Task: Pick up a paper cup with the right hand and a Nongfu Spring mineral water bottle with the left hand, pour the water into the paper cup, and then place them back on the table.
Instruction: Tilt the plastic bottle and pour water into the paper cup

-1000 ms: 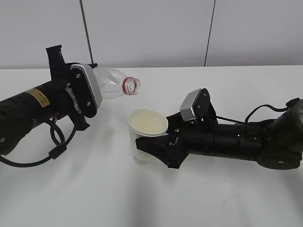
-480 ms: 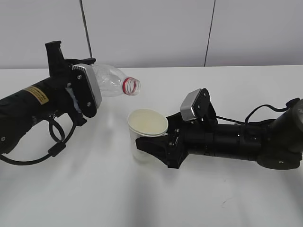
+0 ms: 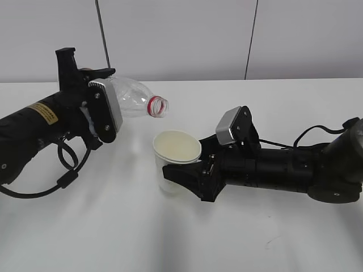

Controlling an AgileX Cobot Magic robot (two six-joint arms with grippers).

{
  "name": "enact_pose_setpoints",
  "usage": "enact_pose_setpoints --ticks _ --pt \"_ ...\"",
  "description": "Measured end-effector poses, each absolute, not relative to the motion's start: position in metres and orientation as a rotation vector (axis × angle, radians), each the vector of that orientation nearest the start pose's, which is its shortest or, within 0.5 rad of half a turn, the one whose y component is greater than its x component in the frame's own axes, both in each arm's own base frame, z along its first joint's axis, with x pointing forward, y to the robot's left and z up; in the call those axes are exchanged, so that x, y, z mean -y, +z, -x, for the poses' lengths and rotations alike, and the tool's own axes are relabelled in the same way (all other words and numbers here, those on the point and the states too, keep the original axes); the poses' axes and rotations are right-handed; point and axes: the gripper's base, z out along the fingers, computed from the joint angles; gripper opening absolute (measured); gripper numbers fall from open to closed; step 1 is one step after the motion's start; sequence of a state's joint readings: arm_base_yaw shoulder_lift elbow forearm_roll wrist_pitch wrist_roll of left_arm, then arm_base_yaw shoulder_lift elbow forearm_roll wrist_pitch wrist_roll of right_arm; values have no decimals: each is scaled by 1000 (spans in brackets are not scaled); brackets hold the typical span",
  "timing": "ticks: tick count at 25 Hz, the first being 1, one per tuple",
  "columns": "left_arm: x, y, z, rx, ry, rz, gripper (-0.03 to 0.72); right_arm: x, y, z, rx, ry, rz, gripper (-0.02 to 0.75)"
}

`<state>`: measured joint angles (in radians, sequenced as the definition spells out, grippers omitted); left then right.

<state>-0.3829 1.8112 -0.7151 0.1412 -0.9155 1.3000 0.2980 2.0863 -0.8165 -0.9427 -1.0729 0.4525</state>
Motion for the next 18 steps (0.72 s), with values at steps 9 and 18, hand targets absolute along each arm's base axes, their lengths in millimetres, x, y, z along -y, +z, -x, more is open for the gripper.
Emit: enact_pose_setpoints --ticks 9,18 --pt "139 179 -318 -1004 674 -1389 344 -164 103 -313 -1680 874 915 541" --pt "139 179 -318 -987 694 -1405 343 -165 102 -311 -1674 882 947 541"
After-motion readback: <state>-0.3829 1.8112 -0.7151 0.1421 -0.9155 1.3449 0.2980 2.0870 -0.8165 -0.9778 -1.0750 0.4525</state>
